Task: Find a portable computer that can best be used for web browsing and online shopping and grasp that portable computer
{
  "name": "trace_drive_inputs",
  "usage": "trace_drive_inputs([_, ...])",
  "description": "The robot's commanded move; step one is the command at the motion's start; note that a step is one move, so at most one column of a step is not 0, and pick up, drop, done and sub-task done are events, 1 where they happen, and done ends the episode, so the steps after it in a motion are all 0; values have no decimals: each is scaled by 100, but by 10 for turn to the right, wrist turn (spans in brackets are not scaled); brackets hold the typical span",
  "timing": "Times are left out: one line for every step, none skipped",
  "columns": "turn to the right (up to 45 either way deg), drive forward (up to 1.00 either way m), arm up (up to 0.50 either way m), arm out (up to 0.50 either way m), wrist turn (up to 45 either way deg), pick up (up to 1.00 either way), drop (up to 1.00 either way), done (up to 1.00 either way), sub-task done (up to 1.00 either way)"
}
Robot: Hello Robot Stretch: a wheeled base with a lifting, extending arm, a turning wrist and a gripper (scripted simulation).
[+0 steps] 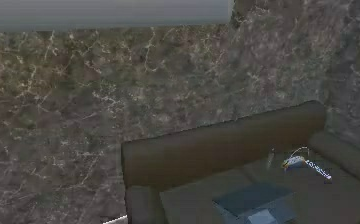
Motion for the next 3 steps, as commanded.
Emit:
trace_drive_inputs([450,0,0,0,0,0,0,0,0])
trace_drive_inputs([450,0,0,0,0,0,0,0,0])
trace_drive_inputs([450,0,0,0,0,0,0,0,0])
